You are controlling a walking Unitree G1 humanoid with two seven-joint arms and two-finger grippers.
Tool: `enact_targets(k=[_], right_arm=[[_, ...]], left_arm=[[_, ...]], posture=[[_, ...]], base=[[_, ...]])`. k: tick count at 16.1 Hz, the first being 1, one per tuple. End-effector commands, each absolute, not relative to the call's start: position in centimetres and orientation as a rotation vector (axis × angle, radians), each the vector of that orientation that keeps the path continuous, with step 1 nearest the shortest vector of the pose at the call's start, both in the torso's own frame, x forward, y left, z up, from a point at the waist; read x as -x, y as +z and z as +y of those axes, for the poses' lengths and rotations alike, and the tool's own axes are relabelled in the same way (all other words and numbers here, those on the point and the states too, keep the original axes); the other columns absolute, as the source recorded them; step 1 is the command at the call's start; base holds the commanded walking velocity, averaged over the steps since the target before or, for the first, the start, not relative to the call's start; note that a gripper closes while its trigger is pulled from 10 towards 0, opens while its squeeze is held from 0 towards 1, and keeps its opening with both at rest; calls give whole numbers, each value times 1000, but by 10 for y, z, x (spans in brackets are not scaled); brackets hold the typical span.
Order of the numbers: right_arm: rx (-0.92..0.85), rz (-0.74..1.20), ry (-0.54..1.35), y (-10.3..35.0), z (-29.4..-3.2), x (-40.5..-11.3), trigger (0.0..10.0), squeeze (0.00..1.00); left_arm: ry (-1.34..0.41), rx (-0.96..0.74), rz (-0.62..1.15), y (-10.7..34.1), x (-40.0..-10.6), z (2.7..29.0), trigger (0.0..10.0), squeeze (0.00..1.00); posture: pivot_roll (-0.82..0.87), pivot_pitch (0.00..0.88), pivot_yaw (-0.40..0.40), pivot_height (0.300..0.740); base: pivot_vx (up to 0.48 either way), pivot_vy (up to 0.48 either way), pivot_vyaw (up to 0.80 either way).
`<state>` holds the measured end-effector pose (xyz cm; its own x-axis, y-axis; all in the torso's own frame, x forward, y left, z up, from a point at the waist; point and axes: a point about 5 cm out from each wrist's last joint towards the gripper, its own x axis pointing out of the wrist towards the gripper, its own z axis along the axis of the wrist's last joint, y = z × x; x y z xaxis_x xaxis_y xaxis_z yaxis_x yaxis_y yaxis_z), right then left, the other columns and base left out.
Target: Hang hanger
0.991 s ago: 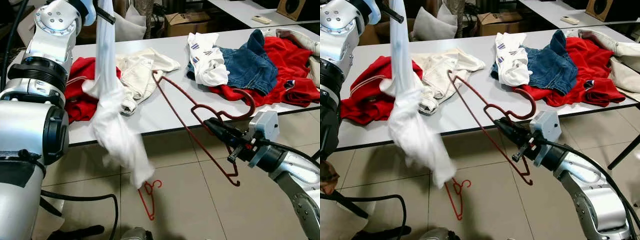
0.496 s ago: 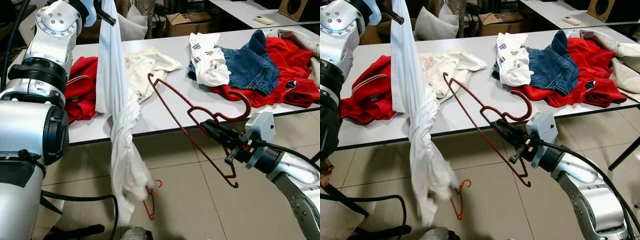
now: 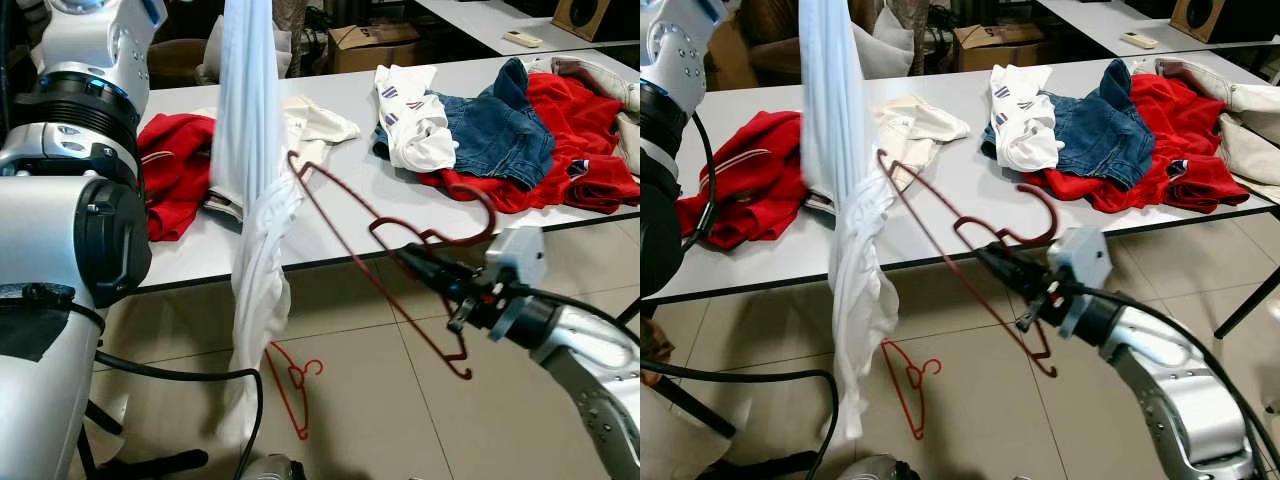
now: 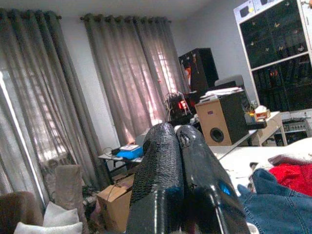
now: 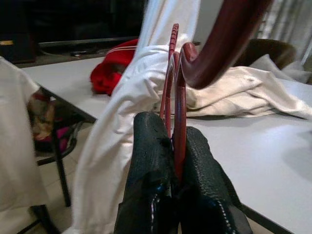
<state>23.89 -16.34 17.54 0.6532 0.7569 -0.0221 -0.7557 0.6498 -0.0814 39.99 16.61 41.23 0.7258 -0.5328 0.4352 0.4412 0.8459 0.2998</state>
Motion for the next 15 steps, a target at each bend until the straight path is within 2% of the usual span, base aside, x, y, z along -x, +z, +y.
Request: enact_targets(k=[1,6,11,12,13,15], right_arm=[[94,-28,879,179,-159,-240,10000,0],[84,-35,870,180,-157,-241,10000,0],[120,6,956,181,-162,-226,10000,0],[157,38,1019,183,-166,-221,10000,0],[173,48,1044,184,-167,-220,10000,0],[257,96,1178,185,-166,-223,10000,0]], left_arm=[[-533,-195,-569,423,-395,171,0,0],[-435,-343,-488,403,-404,171,0,0],[-421,-352,-486,394,-406,165,0,0],[-470,-264,-537,415,-400,166,0,0],[-503,-247,-564,426,-396,165,0,0],[-655,-219,-669,478,-371,161,0,0]], posture=[[-109,0,67,710],[-114,0,65,710],[-128,0,79,710],[-125,0,74,710],[-123,0,71,710],[-104,0,49,710]], base=[[0,0,0],[0,0,0],[0,0,0],[0,0,0],[0,0,0],[0,0,0]])
